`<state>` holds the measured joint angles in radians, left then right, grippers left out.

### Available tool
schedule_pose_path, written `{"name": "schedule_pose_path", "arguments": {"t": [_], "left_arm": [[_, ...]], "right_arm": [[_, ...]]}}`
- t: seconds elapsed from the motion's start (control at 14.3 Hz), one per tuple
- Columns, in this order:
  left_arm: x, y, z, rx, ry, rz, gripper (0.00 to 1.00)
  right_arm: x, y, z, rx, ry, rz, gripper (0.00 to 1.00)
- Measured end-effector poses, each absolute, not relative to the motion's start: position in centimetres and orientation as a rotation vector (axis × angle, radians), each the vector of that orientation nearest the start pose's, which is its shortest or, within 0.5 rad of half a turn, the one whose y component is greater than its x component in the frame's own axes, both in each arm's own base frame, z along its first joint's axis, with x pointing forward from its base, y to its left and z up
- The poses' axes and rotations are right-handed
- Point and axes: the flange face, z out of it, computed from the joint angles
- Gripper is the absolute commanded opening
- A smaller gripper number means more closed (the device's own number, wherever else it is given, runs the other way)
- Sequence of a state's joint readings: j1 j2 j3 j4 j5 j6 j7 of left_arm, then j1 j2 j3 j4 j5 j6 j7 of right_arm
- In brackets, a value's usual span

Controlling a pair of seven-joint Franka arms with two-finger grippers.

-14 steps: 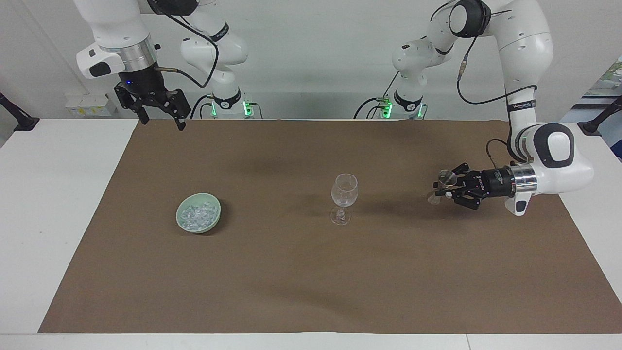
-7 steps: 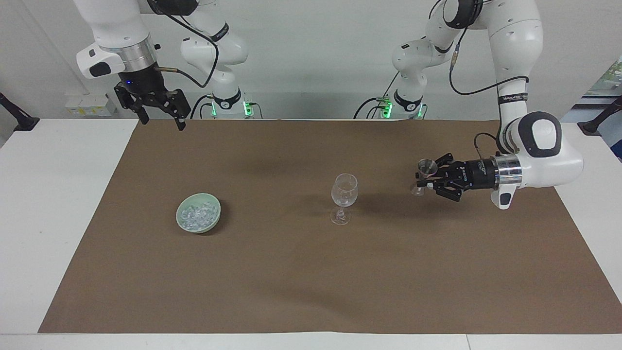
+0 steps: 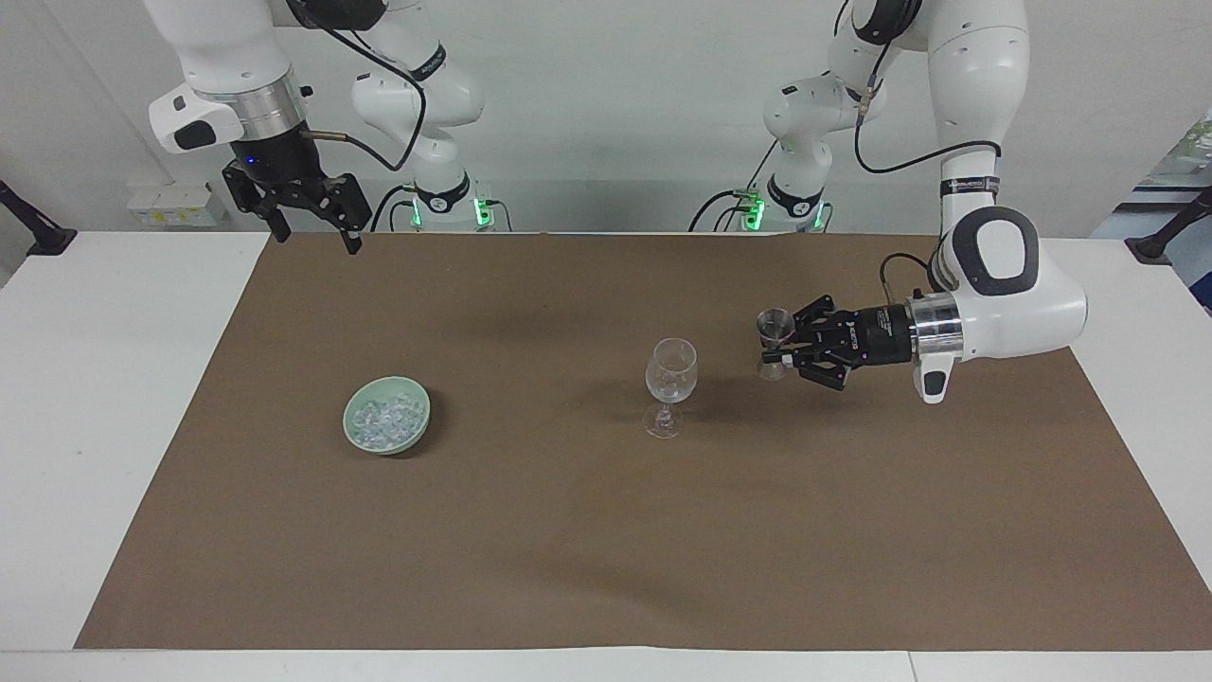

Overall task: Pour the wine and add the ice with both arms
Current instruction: 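Lift the bottle with the left gripper and carry it toward the cup, then bring the bottle's mouth over the clear plastic cup with the left gripper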

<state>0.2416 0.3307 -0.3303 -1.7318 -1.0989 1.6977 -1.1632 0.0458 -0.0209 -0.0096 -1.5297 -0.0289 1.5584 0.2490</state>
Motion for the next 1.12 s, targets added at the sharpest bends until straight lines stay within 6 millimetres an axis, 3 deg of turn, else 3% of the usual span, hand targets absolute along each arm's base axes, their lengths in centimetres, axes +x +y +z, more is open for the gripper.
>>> {"name": "schedule_pose_path", "arguments": {"t": [0.49, 0.84, 1.12], "left_arm": [[60.1, -16.5, 43.5, 1.636, 1.463, -1.108, 0.0], [59.8, -16.7, 42.9, 1.696, 1.516, -1.095, 0.0], [59.4, -18.1, 43.4, 1.729, 1.568, -1.067, 0.0]], "right_arm": [[54.7, 1.7, 65.4, -3.144, 0.338, -0.084, 1.0], [54.7, 1.7, 65.4, -3.144, 0.338, -0.084, 1.0], [54.7, 1.7, 65.4, -3.144, 0.338, -0.084, 1.0]]}}
